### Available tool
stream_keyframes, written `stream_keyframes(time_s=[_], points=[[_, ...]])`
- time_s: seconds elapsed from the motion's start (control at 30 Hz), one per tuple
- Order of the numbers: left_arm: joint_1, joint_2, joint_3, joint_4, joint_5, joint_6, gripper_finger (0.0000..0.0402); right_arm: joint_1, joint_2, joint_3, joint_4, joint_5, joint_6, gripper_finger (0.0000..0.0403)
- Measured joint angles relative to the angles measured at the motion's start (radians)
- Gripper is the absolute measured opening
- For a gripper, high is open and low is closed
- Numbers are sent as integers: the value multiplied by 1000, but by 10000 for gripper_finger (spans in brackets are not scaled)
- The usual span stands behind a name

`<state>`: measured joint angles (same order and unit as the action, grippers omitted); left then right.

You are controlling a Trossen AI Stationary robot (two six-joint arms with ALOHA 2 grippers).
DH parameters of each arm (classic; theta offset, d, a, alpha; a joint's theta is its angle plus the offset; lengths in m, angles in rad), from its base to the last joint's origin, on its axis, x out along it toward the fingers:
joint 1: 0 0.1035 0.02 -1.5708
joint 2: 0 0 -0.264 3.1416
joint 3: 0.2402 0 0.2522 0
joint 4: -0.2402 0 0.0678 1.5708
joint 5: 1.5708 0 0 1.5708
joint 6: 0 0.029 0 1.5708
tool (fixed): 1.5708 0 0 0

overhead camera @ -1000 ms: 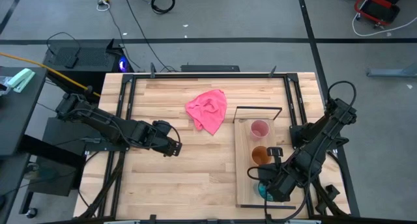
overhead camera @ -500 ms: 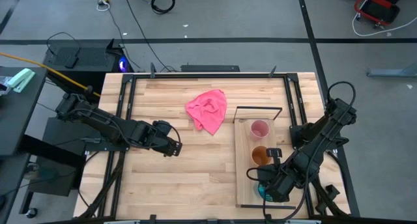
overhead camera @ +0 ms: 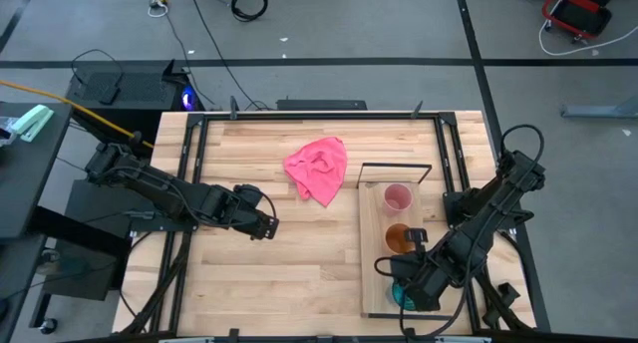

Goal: Stack small to large cups/mugs on shelf
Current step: Put the blue plastic glass on the shelf

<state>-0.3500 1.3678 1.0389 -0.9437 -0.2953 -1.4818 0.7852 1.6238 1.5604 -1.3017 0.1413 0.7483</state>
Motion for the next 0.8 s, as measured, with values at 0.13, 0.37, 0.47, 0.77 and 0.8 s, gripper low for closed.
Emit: stream_keyframes(time_s=[0.13, 0.37, 0.47, 0.77, 0.8], points=[[0, 0, 0, 4, 0, 0, 19, -9, 0, 0, 0, 0, -3, 51], [0, 0, 0, 4, 0, 0, 21, -22, 0, 0, -1, 0, -4, 52], [0, 0, 0, 5, 0, 0, 25, -27, 0, 0, -1, 0, -4, 52], [0, 0, 0, 5, 0, 0, 19, -27, 0, 0, -2, 0, -5, 52], [0, 0, 0, 5, 0, 0, 17, -27, 0, 0, -2, 0, 0, 52]])
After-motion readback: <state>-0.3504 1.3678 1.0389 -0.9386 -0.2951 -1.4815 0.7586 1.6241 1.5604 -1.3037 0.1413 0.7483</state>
